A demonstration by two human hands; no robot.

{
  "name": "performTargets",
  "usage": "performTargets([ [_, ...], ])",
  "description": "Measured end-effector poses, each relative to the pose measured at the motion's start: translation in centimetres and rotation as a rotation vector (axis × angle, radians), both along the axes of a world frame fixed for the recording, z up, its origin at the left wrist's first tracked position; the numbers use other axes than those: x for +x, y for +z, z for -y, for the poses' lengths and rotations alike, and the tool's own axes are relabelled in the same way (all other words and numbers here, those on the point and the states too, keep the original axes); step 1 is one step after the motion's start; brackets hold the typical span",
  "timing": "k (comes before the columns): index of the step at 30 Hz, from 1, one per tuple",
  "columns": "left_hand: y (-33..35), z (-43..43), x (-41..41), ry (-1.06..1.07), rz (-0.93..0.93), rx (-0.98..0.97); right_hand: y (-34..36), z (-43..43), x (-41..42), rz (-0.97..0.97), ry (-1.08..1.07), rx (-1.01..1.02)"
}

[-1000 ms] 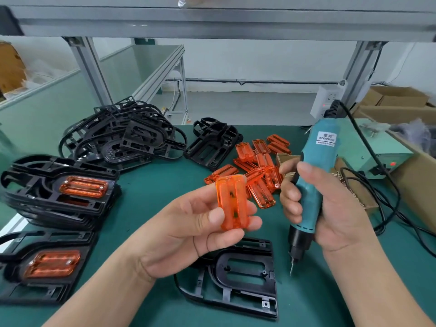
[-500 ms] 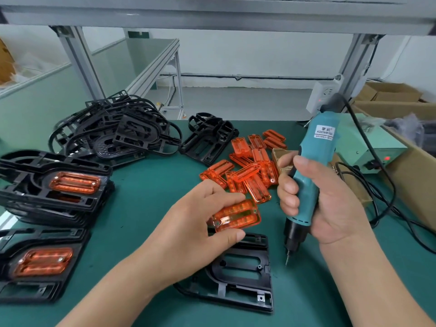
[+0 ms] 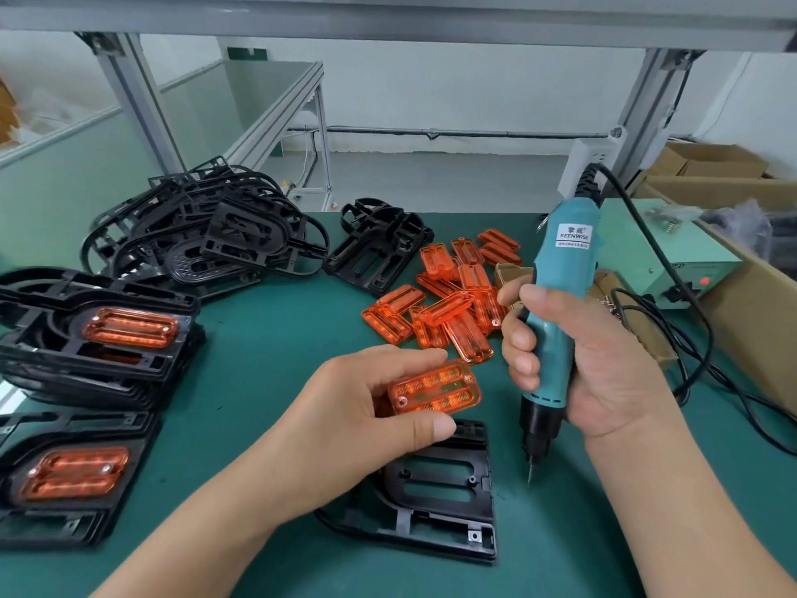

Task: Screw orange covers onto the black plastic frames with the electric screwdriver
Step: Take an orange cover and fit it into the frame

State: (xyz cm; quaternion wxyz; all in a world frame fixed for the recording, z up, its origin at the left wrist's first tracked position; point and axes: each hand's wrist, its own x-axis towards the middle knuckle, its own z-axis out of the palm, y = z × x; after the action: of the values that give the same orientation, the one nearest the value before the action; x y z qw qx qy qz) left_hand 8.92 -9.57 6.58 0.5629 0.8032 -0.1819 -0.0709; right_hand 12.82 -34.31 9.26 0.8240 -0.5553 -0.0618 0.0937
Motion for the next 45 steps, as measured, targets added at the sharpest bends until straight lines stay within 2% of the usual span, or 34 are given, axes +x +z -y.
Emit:
performTargets([
  [8,-0.1,0.1,-0.2,0.024,0.034,0.065,0.2,-0.1,-0.2,0.019,-0.006,-0.037],
  [10,-0.1,0.4,-0.1,0.076,0.022,-0.038,0.1,-0.1,-0.3,0.053,-0.003,-0.088],
  [14,0.3,1.0,0.2,0.117,-0.014,-0.397,0.2,-0.7,-0.9,0.165,0.057,-0.248],
  [17,0.6,1.5,0.5,0.14,-0.014,-0.493,0.4,-1.1,-1.3,0.187,0.098,-0.299],
  [22,0.8,2.0,0.3,0.112,-0.147,-0.733,0.8,-1.7,-1.9,0.26,0.108,-0.496],
  [25,0.6,2.0,0.0,0.136,-0.214,-0.753,0.4,-2.2,-2.0,0.321,0.082,-0.621],
  [28,0.6,1.6,0.0,0.136,-0.188,-0.595,0.4,-1.9,-1.7,0.301,0.025,-0.685],
  [31,0.9,0.3,-0.1,0.092,0.021,-0.082,0.7,-1.2,-1.8,0.295,0.129,-0.819],
  [33,1.1,-0.5,0.0,0.022,0.0,0.147,0.7,-1.0,-1.9,0.294,0.236,-0.927],
  [35,1.3,-1.0,-0.1,-0.023,-0.037,0.269,0.4,-0.9,-1.7,0.304,0.309,-1.01],
  [38,1.0,-0.8,-0.9,-0.022,0.102,0.424,0.4,-0.6,-1.6,0.318,0.279,-1.035],
  [45,0.5,0.0,-1.7,-0.03,0.404,0.613,0.5,0.5,-0.7,0.272,0.07,-0.744],
])
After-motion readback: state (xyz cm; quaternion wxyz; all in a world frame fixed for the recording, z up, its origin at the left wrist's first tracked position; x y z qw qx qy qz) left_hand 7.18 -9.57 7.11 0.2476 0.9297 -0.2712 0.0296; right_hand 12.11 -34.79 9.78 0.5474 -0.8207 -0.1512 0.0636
